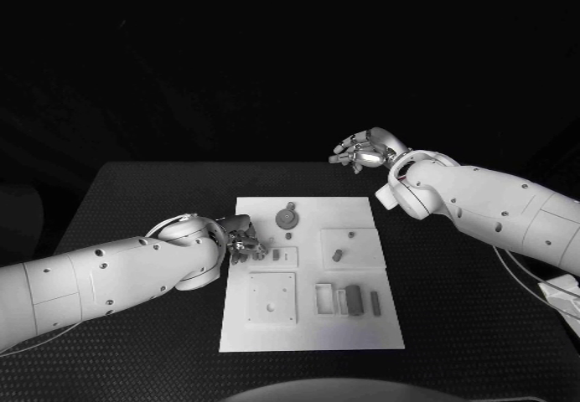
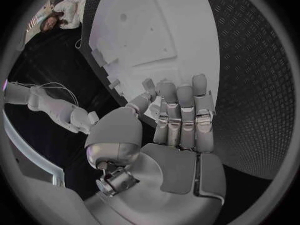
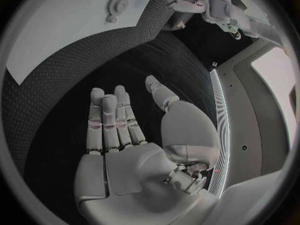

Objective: Assemble the parts on the task board

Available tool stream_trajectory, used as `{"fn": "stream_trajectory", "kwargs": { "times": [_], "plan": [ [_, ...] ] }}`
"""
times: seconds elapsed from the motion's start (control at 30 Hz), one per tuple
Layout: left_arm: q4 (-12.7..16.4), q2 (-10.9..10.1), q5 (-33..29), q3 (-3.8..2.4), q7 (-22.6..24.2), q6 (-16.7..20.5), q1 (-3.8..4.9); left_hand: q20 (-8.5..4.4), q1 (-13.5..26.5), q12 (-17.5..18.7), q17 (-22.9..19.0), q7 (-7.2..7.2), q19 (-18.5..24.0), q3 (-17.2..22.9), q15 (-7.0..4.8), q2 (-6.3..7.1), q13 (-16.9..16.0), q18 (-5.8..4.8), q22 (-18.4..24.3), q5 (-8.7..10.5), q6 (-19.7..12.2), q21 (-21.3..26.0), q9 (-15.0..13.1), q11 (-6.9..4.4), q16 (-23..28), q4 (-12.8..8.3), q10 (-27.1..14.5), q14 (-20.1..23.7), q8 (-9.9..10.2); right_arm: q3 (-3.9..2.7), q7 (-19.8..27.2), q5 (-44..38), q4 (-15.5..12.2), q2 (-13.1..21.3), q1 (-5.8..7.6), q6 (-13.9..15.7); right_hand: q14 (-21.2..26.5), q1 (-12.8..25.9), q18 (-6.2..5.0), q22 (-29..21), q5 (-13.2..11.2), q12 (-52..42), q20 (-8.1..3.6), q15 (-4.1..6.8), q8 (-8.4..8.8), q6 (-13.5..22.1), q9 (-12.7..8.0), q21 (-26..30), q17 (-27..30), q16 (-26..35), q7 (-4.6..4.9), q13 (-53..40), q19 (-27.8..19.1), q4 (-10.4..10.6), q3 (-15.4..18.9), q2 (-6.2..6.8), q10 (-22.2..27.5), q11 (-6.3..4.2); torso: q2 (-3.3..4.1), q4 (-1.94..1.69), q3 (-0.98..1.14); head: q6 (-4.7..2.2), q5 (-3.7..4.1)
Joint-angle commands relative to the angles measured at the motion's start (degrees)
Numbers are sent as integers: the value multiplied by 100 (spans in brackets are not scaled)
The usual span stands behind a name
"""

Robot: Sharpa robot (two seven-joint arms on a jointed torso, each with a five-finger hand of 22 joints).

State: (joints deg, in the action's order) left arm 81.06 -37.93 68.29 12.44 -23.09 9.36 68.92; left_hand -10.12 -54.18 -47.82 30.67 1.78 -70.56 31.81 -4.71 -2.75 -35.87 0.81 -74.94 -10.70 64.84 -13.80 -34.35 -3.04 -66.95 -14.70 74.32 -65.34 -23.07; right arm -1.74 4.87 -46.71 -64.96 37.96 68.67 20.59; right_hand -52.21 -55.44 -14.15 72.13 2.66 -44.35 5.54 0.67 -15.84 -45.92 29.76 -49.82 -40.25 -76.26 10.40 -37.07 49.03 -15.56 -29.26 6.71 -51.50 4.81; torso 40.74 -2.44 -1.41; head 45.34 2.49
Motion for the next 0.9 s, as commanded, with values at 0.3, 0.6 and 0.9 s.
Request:
{"fn": "stream_trajectory", "kwargs": {
  "times": [0.3,0.6,0.9],
  "plan": [
    [-32,-42,61,79,-392,-308,-96,-22,-69,29,12,0,-35,192,-4,9,-20,59,-110,-66,59,-25,-18,-139,-15,-148,140,-51,-45,-3,33,-1,-9,3,-5,-66,-5,50,-85,9,21,-43,29,53,6,-2,-9,31,6,4,46,12,-2,12,22,-5,28,-5,-1,-4,-4,14,1],
    [-26,-36,5,79,-380,-334,-97,-22,-66,28,14,-2,-37,195,-6,14,-26,59,-110,-85,64,-27,-22,-141,-19,-148,145,-56,-47,-3,34,0,-7,0,-6,-68,-5,51,-85,9,21,-47,29,53,5,-2,-9,31,7,4,46,17,-2,13,22,-5,29,-5,1,0,-1,13,-1],
    [-21,-37,-171,75,-384,-288,-97,-24,-60,25,18,-6,-40,201,-8,20,-35,59,-111,-126,73,-29,-27,-145,-23,-147,152,-62,-51,-3,35,0,-7,1,-7,-68,-5,52,-85,10,21,-51,28,53,5,-1,-10,32,7,3,46,22,-2,13,22,-5,30,-5,1,3,4,5,-12]
  ]
}}
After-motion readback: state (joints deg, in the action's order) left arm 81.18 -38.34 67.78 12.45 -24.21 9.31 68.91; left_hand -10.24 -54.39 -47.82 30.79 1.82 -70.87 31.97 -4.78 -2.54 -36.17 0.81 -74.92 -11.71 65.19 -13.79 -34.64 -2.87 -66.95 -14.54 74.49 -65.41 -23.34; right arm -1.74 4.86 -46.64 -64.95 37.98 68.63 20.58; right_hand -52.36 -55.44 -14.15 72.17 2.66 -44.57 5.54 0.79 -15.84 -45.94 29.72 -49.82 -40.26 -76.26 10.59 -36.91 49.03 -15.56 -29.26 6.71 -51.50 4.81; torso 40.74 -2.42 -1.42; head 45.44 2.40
